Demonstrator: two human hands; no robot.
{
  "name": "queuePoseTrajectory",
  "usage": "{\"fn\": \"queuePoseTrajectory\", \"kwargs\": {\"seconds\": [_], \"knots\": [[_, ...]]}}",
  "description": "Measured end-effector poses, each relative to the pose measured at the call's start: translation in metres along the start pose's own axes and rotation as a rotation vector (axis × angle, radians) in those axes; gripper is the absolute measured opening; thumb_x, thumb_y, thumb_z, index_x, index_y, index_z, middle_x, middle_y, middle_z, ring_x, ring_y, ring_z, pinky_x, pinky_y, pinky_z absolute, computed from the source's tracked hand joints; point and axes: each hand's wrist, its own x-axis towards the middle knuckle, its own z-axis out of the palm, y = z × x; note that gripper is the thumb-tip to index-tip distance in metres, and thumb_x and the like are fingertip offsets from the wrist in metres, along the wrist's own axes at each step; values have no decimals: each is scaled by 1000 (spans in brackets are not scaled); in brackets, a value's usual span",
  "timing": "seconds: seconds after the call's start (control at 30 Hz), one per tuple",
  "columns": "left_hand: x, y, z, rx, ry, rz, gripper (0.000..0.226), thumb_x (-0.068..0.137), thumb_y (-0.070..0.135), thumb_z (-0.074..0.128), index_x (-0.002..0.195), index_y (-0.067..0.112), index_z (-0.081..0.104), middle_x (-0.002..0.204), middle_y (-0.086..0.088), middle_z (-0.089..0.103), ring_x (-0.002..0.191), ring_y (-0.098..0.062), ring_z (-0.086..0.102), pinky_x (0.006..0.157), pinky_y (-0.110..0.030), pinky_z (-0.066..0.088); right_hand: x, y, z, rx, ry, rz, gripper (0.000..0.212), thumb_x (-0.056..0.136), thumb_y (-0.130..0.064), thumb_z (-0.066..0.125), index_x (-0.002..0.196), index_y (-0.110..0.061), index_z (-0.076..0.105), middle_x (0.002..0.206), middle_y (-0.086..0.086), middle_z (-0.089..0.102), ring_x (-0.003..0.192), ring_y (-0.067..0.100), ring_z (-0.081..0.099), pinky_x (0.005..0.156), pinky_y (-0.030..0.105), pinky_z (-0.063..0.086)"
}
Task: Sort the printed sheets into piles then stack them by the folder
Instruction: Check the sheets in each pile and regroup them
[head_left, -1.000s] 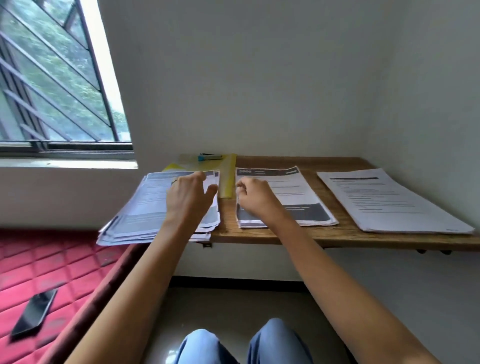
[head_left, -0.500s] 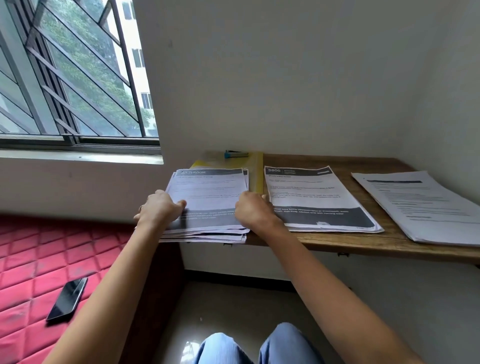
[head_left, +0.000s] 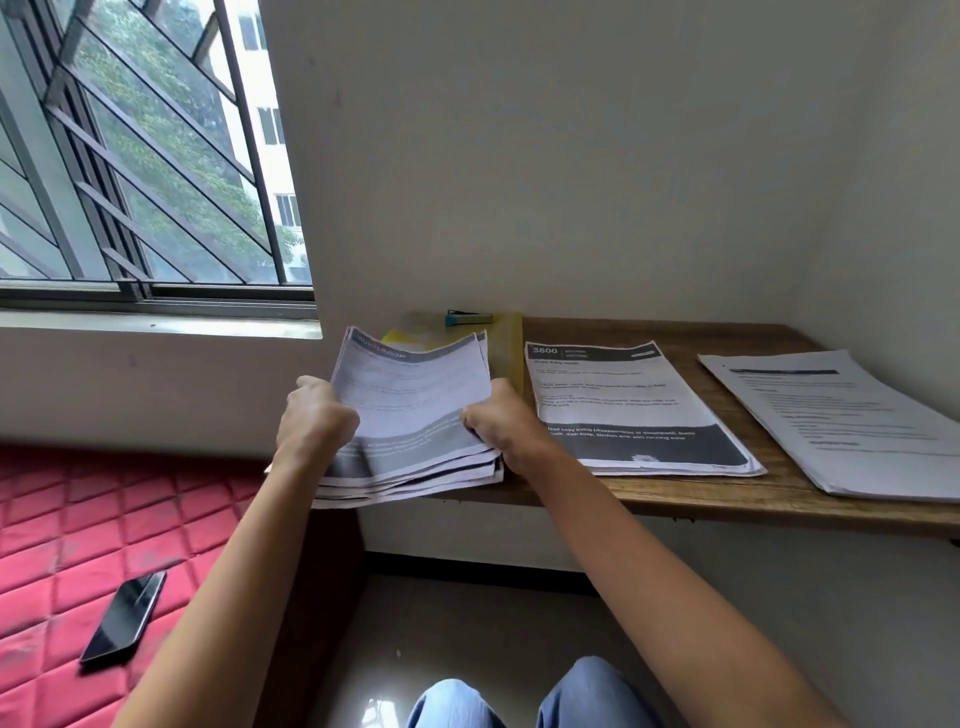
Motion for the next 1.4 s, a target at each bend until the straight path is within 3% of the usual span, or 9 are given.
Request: {"fn": "queuePoseTrajectory", "kwargs": {"seconds": [0.17, 0.3, 0.5, 0.6, 0.73, 1.0, 1.17, 1.27, 1.4], "knots": [[1, 13, -15, -276, 31, 127, 24, 76, -2, 50, 95, -1, 65, 99, -20, 65, 95, -35, 59, 77, -36, 47, 6, -8, -21, 161, 58, -176, 40, 90, -4, 55, 127, -12, 41, 115, 9, 58, 102, 23, 59, 88, 39, 54], [30, 30, -24, -660, -73, 199, 45, 55, 6, 46, 96, 9, 65, 99, -11, 71, 95, -29, 66, 87, -45, 55, 22, -22, -40, 170, 175, -319, 42, 89, -4, 58, 127, -12, 41, 112, 3, 58, 98, 17, 58, 82, 32, 53], [30, 60, -34, -873, -161, 336, 34, 82, -10, 46, 111, 6, 51, 109, -12, 65, 92, -20, 64, 70, -24, 54, 40, -28, -57, 251, 190, -319, 41, 88, 1, 60, 122, -10, 40, 122, 7, 54, 103, 15, 53, 68, 14, 47], [33, 56, -37, -939, -152, 412, 26, 80, 17, 64, 106, 14, 60, 104, -7, 69, 87, -17, 67, 73, -27, 56, 43, -21, -59, 188, 144, -291, 45, 80, 5, 66, 114, -12, 42, 116, 7, 56, 105, 18, 55, 73, 22, 50], [37, 65, -44, -1044, -120, 467, 16, 93, 19, 61, 103, 11, 52, 100, -7, 67, 84, -19, 67, 74, -34, 59, 45, -16, -64, 220, 85, -290, 70, 66, 8, 75, 125, -12, 43, 115, 4, 59, 106, 20, 56, 84, 30, 51], [47, 95, -66, -974, 0, 559, 21, 89, 42, 56, 94, 22, 52, 98, -6, 63, 88, -22, 62, 81, -45, 54, 55, -38, -78, 487, 168, -387, 32, 92, -28, 58, 120, -15, 49, 114, 4, 64, 100, 21, 65, 85, 41, 56], [52, 114, -77, -988, 50, 597, 15, 102, 26, 44, 89, 22, 49, 83, 2, 60, 72, -12, 59, 68, -33, 51, 56, -59, -91, 447, 193, -443, 18, 100, -23, 43, 116, -18, 49, 115, 4, 60, 100, 19, 62, 83, 36, 55], [54, 119, -83, -947, 66, 641, 13, 101, 19, 43, 96, 15, 54, 87, -2, 62, 76, -17, 61, 72, -39, 52, 58, -69, -95, 425, 208, -459, 20, 101, -16, 39, 117, -15, 50, 112, 4, 60, 96, 18, 62, 75, 27, 53], [53, 121, -97, -925, 98, 672, 15, 100, 17, 46, 98, 15, 60, 86, 0, 65, 76, -15, 64, 70, -36, 55, 61, -76, -102, 372, 236, -444, 24, 99, -15, 41, 118, -13, 55, 114, 4, 63, 98, 19, 62, 85, 35, 54]]}}
